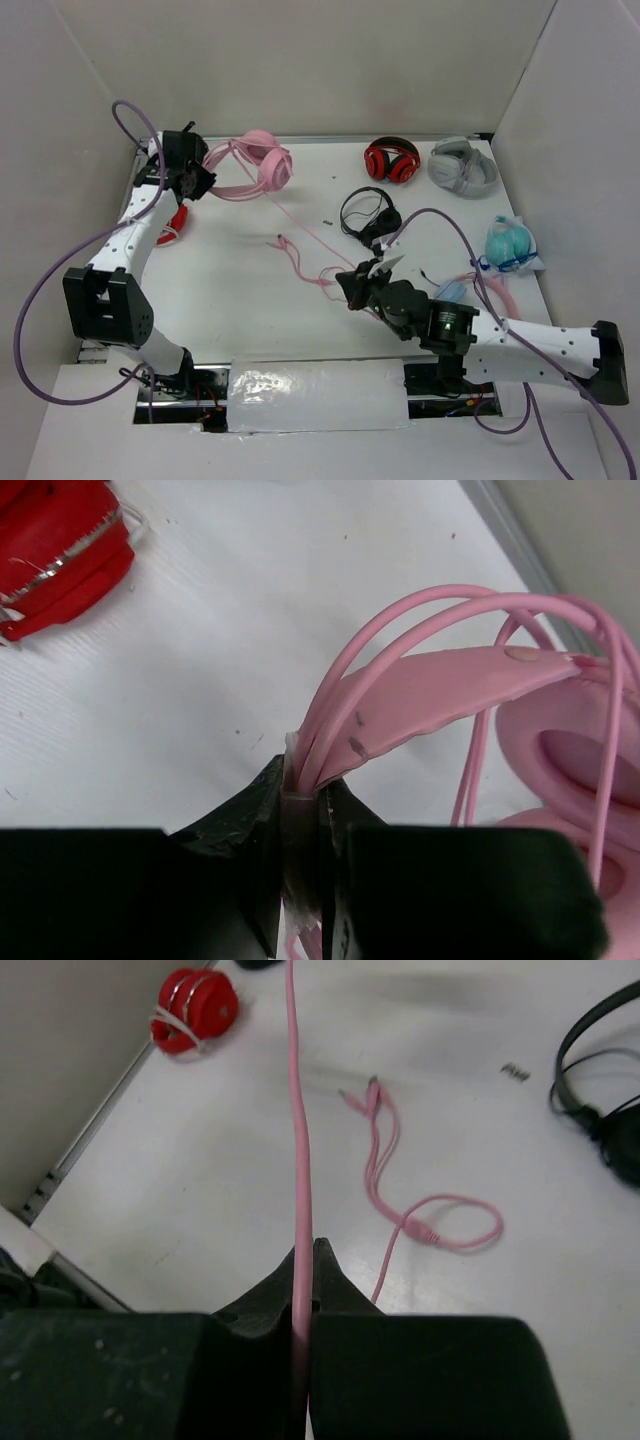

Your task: Wrap the headphones

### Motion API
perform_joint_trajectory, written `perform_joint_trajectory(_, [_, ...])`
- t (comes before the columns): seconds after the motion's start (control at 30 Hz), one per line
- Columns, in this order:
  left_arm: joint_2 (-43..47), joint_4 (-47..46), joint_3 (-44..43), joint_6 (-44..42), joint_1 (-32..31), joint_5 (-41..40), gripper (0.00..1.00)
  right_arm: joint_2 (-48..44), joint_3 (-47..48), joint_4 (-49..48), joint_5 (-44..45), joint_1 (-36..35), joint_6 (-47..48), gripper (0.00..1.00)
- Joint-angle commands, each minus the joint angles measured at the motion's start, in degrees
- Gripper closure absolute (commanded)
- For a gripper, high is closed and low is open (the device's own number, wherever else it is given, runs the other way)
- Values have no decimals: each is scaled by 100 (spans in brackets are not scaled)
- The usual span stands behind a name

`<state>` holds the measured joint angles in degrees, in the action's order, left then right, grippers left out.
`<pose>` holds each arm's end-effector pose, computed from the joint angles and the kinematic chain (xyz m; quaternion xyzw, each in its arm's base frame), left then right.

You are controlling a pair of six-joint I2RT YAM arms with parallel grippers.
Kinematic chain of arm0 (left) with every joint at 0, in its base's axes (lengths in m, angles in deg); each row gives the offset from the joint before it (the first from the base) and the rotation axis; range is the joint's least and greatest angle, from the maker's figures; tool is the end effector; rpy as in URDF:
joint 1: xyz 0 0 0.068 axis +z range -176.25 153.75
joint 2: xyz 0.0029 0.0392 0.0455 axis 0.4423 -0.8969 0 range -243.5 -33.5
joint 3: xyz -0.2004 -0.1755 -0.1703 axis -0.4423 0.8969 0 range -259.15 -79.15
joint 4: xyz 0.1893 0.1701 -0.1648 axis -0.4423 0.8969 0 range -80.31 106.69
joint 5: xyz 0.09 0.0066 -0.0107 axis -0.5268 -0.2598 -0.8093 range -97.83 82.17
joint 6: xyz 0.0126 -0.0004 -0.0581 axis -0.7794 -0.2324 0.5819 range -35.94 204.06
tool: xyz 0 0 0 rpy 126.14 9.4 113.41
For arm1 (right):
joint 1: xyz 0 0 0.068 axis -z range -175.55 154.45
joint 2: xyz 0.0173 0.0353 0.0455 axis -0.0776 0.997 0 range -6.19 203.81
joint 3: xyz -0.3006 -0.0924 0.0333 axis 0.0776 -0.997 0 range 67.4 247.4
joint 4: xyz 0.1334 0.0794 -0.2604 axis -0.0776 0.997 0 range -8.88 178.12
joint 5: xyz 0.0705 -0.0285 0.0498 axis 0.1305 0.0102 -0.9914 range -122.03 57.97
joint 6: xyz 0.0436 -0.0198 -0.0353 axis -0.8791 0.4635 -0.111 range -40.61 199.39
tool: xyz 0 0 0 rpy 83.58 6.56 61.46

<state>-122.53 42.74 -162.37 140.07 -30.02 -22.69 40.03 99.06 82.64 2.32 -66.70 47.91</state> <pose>0.3987 -0.0150 0.3796 -0.4439 0.7786 -0.1121 0.4291 0.0902 0.1879 0.2912 -0.0921 0.7784 0.3009 0.5432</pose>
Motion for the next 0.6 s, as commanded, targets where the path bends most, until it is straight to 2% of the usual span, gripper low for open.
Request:
perform_joint_trajectory(0.0, [281,-1169,235,25,-124,44,100,-69,691,691,1195,-127,843,100])
perform_joint_trajectory(0.1, [264,-1240,368,-344,-299,87,100,369,1280,692,1381,-144,1650,100])
perform_joint_trajectory(0.17, [290,-1363,481,-809,-396,403,100,807,1692,535,2089,-83,2300,100])
perform_joint_trajectory(0.27, [483,-1643,805,-1415,-528,615,100,1204,2229,253,2068,197,3084,100])
perform_joint_trajectory(0.37, [729,-1767,1105,-2100,-721,930,100,1241,2564,-19,1042,821,3806,100])
perform_joint_trajectory(0.4, [886,-1768,1298,-2207,-774,1149,100,1232,2660,-81,238,1179,3990,100])
perform_joint_trajectory(0.47, [1028,-1890,1518,-2453,-1010,1108,100,1197,2644,-378,-461,1384,4710,100])
perform_joint_trajectory(0.5, [1159,-1926,1728,-2515,-1073,1020,100,1171,2600,-459,-1178,1489,5400,100])
perform_joint_trajectory(0.57, [1204,-1935,1835,-2770,-1222,1080,100,1127,2468,-730,-1657,1517,5932,99])
